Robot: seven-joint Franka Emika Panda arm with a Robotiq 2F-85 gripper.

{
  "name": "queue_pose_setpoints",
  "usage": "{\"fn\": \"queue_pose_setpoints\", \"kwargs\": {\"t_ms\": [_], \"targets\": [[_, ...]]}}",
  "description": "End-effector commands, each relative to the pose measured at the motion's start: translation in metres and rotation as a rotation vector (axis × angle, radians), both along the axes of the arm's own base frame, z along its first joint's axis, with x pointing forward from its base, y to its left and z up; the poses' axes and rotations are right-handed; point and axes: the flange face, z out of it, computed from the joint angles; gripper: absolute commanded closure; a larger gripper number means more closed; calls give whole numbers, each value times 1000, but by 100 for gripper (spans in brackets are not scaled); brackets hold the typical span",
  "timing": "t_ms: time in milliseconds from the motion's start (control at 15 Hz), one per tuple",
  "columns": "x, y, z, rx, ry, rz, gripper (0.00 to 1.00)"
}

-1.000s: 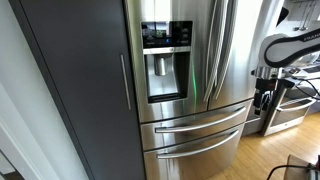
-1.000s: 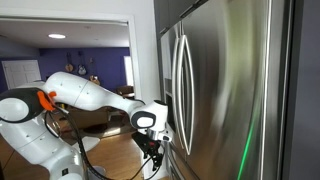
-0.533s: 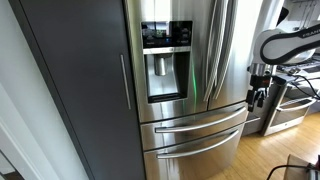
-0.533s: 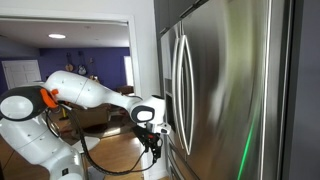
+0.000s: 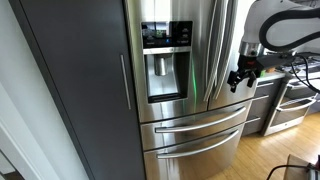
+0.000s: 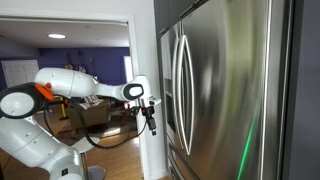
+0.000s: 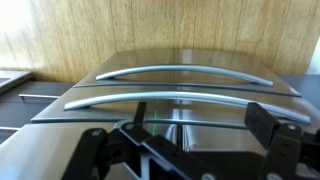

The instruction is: Open the top left fridge door

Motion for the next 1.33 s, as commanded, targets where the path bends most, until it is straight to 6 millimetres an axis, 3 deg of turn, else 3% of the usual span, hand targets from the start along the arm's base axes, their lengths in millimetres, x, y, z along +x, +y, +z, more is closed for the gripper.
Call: {"fn": "queue_pose_setpoints", "kwargs": {"t_ms": [0,400,733,1267], "targets": [[-10,-5,20,-93,-59,-94,0],[-7,-5,22,-72,-54,-75,0],[5,0,48,-249,-229,18,0],[31,-3,73,-364,-530,56,0]]}}
